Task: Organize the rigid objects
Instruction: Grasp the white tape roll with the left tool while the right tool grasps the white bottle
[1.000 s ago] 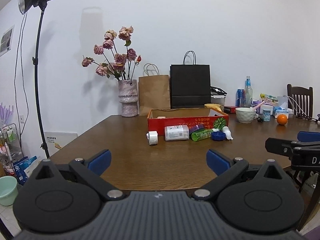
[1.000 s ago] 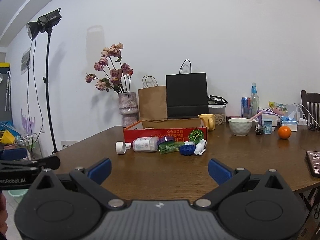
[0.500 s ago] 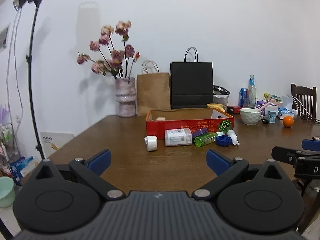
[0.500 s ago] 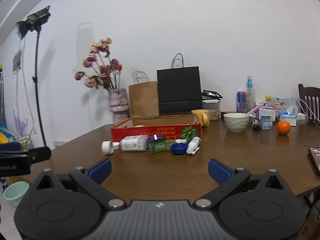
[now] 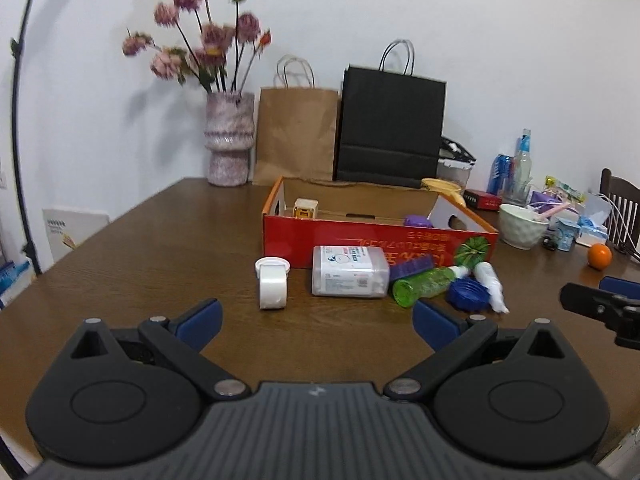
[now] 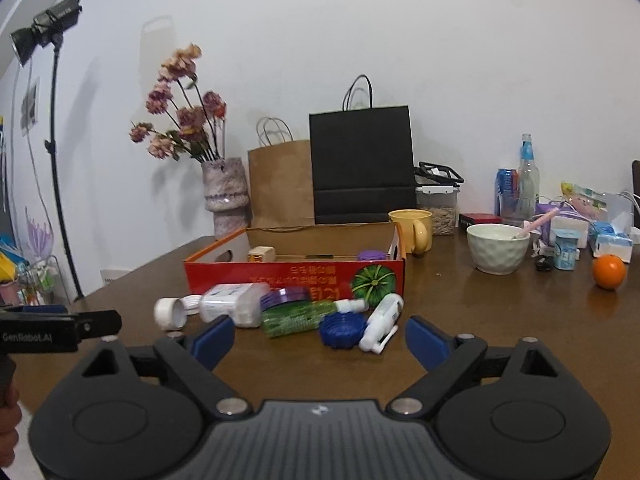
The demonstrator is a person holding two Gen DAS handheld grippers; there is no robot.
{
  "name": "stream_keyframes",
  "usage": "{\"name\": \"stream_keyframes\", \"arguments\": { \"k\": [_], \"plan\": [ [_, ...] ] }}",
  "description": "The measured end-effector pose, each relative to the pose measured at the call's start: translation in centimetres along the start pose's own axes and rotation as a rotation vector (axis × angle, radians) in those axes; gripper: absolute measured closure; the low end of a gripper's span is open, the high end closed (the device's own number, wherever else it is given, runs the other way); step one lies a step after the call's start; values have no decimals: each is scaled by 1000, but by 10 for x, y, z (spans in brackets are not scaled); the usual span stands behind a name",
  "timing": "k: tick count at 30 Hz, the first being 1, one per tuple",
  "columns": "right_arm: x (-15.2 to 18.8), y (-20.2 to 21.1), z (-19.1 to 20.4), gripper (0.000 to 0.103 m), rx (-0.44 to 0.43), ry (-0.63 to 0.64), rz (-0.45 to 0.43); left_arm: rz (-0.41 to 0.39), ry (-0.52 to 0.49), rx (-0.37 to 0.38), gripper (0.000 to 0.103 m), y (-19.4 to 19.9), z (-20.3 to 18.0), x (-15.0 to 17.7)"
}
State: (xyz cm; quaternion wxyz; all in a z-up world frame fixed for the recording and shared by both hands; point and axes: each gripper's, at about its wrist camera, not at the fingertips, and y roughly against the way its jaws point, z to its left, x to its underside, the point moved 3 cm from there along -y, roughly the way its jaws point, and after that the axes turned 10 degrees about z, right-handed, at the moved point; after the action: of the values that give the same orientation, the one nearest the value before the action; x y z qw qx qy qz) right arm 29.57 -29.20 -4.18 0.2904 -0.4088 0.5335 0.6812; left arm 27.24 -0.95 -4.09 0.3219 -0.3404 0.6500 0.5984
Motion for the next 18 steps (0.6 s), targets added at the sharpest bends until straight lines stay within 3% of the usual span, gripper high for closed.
{"name": "stream_keyframes", "arguments": {
  "k": [5,8,10,17,18],
  "plan": [
    [-22,-49,-28,19,17,-4,71,34,-41,-10,1,-46,21,-31],
    [-33,-78,-42,26,46,4,102,65,-56,-24,9,-74,31,-42],
    [-39,-97,-50,28,63,-9,114,92,-52,-35,27,-89,36,-47],
    [-48,-160,-64,46,86,-48,198,172,-37,-24,44,-132,41,-49],
    [-46,-167,-63,48,91,-42,211,175,-32,-21,58,-136,42,-48]
  ]
}}
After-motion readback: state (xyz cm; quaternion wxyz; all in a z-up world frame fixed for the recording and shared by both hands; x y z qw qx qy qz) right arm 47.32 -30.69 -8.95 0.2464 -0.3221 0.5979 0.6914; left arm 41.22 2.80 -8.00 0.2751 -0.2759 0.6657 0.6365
